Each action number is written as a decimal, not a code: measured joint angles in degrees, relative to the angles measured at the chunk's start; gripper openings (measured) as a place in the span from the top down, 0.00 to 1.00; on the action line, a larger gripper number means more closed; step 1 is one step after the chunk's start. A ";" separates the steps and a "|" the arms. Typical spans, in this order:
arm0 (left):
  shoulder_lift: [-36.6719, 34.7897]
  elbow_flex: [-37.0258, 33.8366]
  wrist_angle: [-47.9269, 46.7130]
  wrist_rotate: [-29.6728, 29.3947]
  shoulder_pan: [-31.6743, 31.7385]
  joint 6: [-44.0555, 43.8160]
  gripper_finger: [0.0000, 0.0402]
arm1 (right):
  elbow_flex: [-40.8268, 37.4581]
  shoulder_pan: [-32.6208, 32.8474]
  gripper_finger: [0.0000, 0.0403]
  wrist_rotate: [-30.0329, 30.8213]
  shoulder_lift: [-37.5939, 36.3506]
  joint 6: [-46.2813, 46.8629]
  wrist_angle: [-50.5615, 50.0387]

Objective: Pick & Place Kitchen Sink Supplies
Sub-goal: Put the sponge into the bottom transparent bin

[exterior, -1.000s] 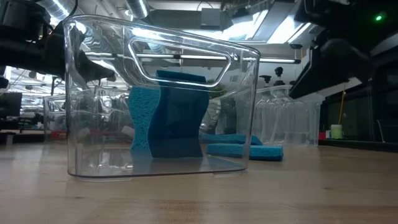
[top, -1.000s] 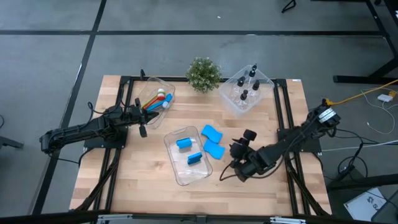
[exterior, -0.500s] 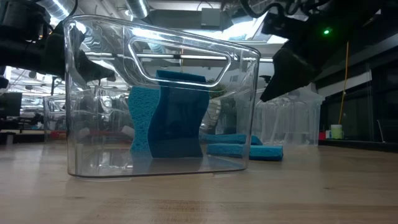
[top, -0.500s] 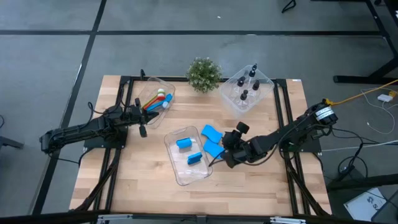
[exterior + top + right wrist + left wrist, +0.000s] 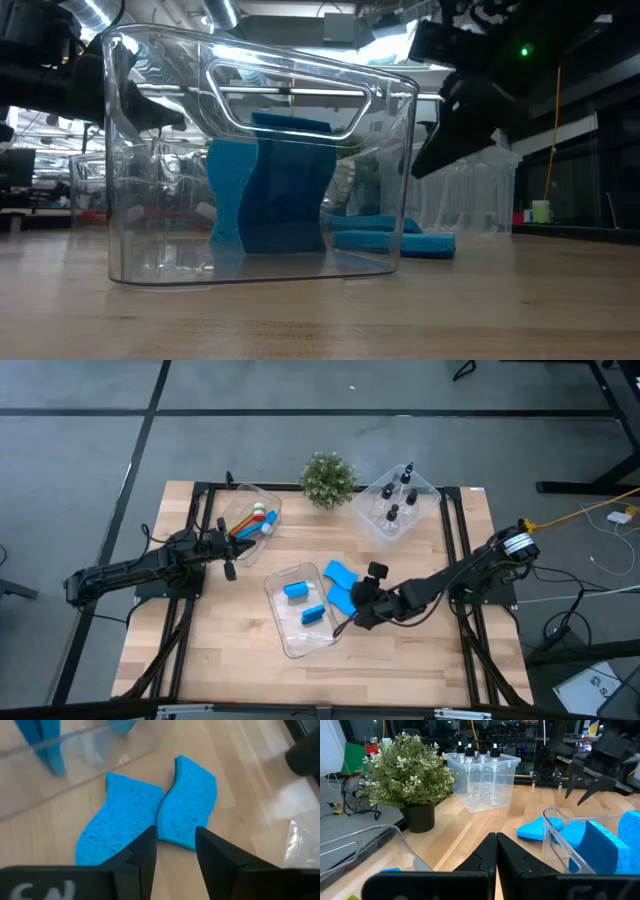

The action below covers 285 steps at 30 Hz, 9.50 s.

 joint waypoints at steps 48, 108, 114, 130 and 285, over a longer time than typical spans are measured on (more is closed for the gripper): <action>0.02 0.02 0.00 0.00 0.00 0.00 1.00 | -4.31 -5.18 0.98 -1.17 9.89 -11.58 12.39; 0.02 0.02 0.02 0.00 0.00 0.00 1.00 | -4.33 -4.98 1.00 -44.84 -9.71 11.40 58.00; 0.01 0.00 0.02 0.00 0.00 0.00 1.00 | -4.33 -4.07 1.00 -49.80 -12.71 6.50 61.26; 0.01 0.01 0.00 0.00 0.00 0.00 1.00 | -4.28 -4.13 1.00 -46.97 -13.78 -6.31 56.95; 44.89 23.93 26.19 4.59 -28.77 -62.09 0.97 | 6.29 -2.67 0.66 -16.17 -3.51 -111.10 35.44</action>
